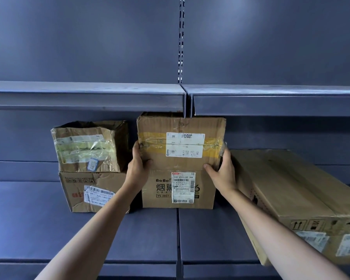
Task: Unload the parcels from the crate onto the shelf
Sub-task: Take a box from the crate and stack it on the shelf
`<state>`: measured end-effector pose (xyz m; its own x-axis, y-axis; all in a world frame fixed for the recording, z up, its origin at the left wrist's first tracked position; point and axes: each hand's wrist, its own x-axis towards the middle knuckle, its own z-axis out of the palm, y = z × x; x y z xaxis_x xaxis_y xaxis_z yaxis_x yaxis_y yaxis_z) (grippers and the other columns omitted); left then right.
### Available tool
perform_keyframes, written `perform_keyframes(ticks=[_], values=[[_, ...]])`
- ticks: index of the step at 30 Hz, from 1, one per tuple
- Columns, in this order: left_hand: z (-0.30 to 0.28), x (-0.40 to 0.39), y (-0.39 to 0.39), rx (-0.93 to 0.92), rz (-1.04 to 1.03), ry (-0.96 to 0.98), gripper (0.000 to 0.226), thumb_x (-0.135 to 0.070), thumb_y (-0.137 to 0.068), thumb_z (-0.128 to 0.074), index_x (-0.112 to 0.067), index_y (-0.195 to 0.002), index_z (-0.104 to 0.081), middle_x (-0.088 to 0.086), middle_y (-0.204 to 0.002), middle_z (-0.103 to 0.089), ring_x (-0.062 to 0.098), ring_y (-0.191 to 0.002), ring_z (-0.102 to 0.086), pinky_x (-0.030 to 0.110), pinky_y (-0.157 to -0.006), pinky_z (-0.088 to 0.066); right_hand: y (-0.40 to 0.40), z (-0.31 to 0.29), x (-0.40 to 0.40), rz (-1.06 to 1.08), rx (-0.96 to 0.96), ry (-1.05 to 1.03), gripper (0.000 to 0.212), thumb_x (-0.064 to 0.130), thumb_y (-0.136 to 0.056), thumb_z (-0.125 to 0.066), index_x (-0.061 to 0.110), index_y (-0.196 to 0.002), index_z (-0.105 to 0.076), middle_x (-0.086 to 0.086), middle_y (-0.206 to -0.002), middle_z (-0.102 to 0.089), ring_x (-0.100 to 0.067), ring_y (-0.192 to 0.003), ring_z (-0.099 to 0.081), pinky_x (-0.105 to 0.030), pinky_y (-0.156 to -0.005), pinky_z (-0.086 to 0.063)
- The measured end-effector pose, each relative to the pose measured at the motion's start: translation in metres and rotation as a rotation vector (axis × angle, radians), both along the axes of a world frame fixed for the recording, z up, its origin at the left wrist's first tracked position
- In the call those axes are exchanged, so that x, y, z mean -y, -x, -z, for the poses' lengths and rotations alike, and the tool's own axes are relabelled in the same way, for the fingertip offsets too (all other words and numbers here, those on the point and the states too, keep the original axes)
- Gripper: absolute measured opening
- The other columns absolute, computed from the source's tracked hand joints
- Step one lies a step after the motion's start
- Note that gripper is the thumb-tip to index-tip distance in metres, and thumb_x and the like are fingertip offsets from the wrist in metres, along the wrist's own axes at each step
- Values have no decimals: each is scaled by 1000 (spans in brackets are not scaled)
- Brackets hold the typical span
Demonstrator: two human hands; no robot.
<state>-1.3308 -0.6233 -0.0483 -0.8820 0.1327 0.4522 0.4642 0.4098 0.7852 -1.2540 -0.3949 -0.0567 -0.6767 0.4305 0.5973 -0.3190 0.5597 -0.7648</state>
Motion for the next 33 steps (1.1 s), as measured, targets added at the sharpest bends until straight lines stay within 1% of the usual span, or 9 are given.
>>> perform_keyframes(ticks=[6, 13, 18, 20, 22, 23, 25, 27, 33], values=[[-3, 1, -1, 13, 6, 17, 74, -6, -92, -51, -13, -149, -5, 20, -132, -53, 38, -114, -54, 43, -92, -45, 0, 0, 2, -10, 2, 18, 79, -3, -75, -69, 7, -142, -28, -8, -136, -48, -21, -127, -43, -40, -108, -35], [0, -2, 0, 20, -14, 2, 73, -5, -92, -50, -14, -150, -5, 19, -129, -56, 37, -110, -56, 31, -81, -41, 2, 1, -1, -24, 17, 14, 80, -1, -76, -69, 8, -143, -25, -8, -138, -47, -21, -129, -42, -38, -108, -34], [1, -1, -2, 44, -37, -2, 74, -10, -93, -50, -16, -150, -3, 19, -129, -55, 37, -109, -56, 30, -80, -39, 0, 2, 0, -33, 10, 21, 84, 0, -75, -71, 11, -143, -25, 3, -134, -45, -9, -124, -40, -14, -99, -29], [0, 0, -4, 63, -51, -5, 76, -12, -92, -52, -17, -150, -3, 19, -131, -54, 38, -110, -56, 35, -82, -43, -1, 3, 0, -24, 7, 43, 83, 1, -73, -73, 12, -142, -27, 9, -127, -45, -2, -119, -39, -5, -93, -27], [-1, 4, -9, 85, -58, 12, 81, -15, -90, -57, -17, -150, -3, 20, -135, -50, 40, -115, -53, 43, -90, -46, -5, 7, -1, -2, 14, 70, 83, 3, -72, -74, 12, -141, -28, 9, -124, -45, 4, -115, -37, 2, -90, -26], [-1, 6, -12, 88, -57, 19, 83, -16, -89, -59, -16, -150, -3, 19, -139, -47, 40, -120, -50, 45, -95, -44, -8, 10, -2, 6, 27, 80, 84, 4, -72, -75, 11, -141, -27, 6, -127, -45, 2, -117, -37, -2, -95, -27], [-1, 13, -18, 78, -50, 26, 87, -16, -87, -63, -13, -149, -2, 17, -146, -38, 36, -130, -42, 45, -103, -40, -13, 14, -2, -1, 62, 93, 86, 6, -73, -75, 10, -143, -24, -3, -140, -41, -13, -128, -37, -27, -109, -31], [1, 19, -26, 77, -46, 30, 88, -14, -86, -64, -11, -149, -3, 16, -149, -35, 33, -134, -39, 48, -105, -39, -20, 19, -2, -11, 101, 99, 87, 7, -74, -75, 10, -144, -22, -9, -147, -34, -24, -135, -34, -44, -111, -31], [9, 34, -55, 100, -85, 154, 78, -11, -86, -63, -8, -147, -16, 20, -144, -42, 35, -130, -44, 41, -101, -42, -44, 31, 10, -27, 155, 103, 87, 10, -76, -74, 12, -145, -21, -11, -148, -31, -26, -135, -34, -46, -111, -30]])
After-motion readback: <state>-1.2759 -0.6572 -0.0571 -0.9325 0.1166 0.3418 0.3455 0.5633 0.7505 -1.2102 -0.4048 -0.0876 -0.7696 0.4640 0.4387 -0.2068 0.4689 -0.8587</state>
